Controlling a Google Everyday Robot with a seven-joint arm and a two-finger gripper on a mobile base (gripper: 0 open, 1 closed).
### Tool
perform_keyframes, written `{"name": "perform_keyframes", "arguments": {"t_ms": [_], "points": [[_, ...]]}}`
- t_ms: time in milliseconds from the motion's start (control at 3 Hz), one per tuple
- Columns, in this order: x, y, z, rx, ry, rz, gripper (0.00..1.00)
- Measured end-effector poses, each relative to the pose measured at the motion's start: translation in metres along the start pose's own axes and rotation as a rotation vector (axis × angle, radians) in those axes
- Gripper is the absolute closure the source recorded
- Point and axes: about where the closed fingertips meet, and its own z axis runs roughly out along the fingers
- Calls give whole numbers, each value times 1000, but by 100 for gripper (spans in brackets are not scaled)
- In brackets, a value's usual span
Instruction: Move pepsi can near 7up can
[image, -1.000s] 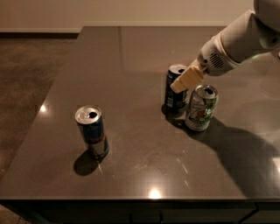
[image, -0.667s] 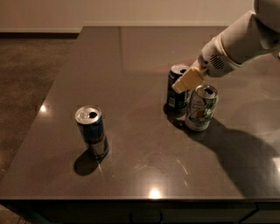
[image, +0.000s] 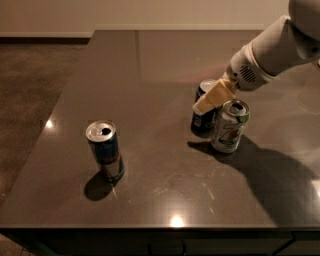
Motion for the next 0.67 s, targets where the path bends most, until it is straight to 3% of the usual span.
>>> {"name": "perform_keyframes", "arguments": {"t_ms": [667], "points": [[-11,-2,-16,-19,-36,-15,0]]}}
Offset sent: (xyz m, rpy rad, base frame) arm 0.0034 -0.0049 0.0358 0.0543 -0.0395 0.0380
